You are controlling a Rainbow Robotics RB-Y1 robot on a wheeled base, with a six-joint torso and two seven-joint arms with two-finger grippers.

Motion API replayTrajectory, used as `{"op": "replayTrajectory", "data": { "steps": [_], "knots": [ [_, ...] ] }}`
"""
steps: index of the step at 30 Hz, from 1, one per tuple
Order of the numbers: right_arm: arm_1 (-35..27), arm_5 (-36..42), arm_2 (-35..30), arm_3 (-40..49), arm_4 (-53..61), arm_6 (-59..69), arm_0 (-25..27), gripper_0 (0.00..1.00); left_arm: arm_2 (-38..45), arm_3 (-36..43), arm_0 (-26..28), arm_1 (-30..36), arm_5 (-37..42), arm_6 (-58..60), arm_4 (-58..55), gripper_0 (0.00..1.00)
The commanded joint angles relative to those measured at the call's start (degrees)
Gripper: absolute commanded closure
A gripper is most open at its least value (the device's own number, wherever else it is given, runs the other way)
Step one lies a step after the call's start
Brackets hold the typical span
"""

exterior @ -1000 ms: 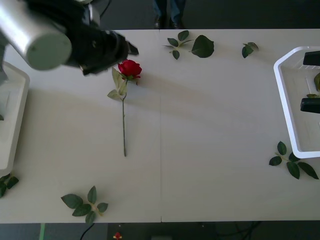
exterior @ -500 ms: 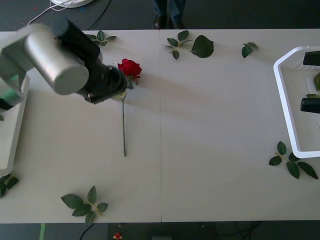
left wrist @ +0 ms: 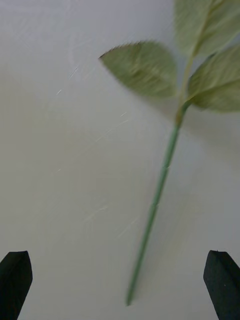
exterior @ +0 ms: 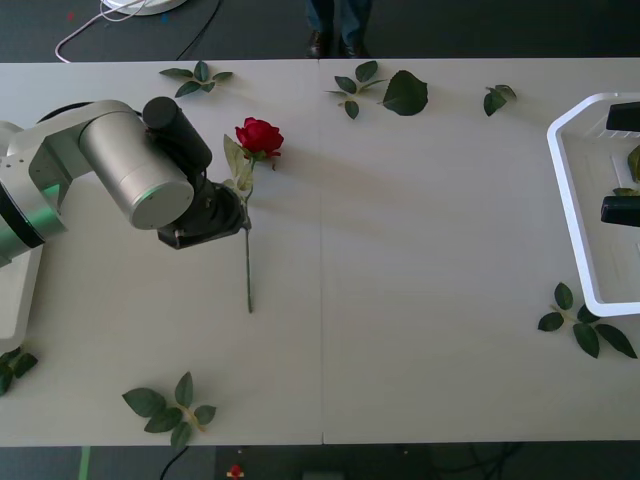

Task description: Place the red flowers into the right box and the blue flowers into the left box. If a person shows an open palm, hand one flower to the person first, then continue sorting.

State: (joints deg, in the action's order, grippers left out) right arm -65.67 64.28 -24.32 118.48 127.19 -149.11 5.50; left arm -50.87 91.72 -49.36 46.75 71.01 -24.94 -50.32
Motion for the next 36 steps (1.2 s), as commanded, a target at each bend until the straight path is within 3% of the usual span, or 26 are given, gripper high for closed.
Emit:
{"op": "replayTrajectory", "data": {
  "steps": [1, 17, 24, 30, 36],
  "knots": [
    [-2.71, 0.23, -1.00, 1.06, 0.78, -1.54, 0.39, 0.00, -1.69, 0.56, -2.41, 1.94, 1.24, -4.50, 0.57, 0.00],
    [-2.71, 0.23, -1.00, 1.06, 0.78, -1.54, 0.39, 0.00, -8.72, -1.19, -2.50, -0.08, -4.92, -6.44, 1.71, 0.00],
    [-2.71, 0.23, -1.00, 1.06, 0.78, -1.54, 0.39, 0.00, -8.72, -8.67, -4.69, -4.30, -9.84, -10.65, 3.65, 0.00],
    [-2.71, 0.23, -1.00, 1.06, 0.78, -1.54, 0.39, 0.00, -8.72, -19.48, -6.19, -8.08, -22.32, -17.60, 3.12, 0.00],
    [-2.71, 0.23, -1.00, 1.06, 0.78, -1.54, 0.39, 0.00, -8.81, -24.93, -6.98, -11.60, -22.84, -20.59, 3.21, 0.00]
  ]
}}
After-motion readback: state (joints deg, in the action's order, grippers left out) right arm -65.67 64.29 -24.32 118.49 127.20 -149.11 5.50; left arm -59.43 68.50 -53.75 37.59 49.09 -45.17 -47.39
